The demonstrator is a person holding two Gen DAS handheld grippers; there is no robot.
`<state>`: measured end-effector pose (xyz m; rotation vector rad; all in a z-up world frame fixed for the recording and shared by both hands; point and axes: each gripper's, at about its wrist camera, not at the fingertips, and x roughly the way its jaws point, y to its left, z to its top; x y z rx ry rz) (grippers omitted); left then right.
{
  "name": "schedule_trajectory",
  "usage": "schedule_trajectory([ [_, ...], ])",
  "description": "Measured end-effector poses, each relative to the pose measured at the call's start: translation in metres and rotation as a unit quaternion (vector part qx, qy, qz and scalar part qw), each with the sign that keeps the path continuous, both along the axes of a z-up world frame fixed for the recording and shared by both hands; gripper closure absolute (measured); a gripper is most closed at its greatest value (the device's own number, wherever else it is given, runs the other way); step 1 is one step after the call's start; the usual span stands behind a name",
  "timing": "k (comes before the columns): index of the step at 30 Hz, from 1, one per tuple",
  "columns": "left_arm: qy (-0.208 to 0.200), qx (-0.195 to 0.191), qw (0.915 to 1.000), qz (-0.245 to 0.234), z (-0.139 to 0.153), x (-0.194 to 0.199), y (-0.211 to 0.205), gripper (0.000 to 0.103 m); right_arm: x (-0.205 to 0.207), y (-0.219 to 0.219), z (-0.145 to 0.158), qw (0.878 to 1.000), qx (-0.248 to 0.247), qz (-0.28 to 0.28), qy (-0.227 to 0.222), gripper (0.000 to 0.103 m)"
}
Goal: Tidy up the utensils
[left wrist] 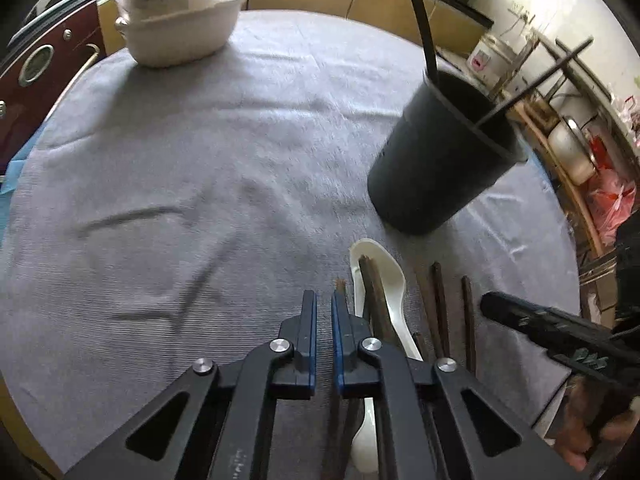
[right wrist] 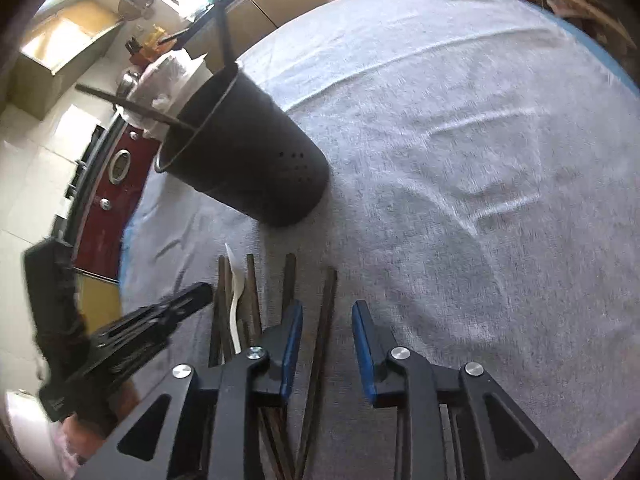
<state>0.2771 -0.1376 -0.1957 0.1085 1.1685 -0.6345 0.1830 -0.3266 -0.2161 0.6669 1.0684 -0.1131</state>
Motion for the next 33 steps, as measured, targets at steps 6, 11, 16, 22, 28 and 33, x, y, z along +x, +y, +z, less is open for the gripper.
schedule_trajectory([
  [6,-0.003,-0.021,0.9996,-0.017,0.018,-0.009,0.000,0.093,0.016,0.035,-0.003,0.995,-0.093,0.030,0.021,0.088],
  [11,0.033,-0.005,0.9992,-0.021,0.001,-0.005,-0.021,0.092,0.010,0.032,-0.004,0.994,-0.105,0.030,0.021,0.094],
  [16,0.043,-0.005,0.9989,-0.018,-0.009,-0.002,-0.031,0.092,-0.001,0.014,-0.005,0.995,-0.095,0.018,0.019,0.094],
  [22,0.039,-0.008,0.9989,-0.023,-0.011,-0.005,-0.033,0.091,-0.006,0.001,-0.006,0.996,-0.081,0.018,0.021,0.093],
  [28,0.026,-0.005,0.9990,-0.038,-0.008,-0.015,-0.015,0.094,-0.006,-0.004,-0.003,0.993,-0.106,0.021,0.043,0.092],
  [33,0.018,-0.007,0.9991,-0.037,-0.005,-0.025,0.010,0.093,-0.001,0.007,-0.002,0.990,-0.131,0.032,0.049,0.091],
])
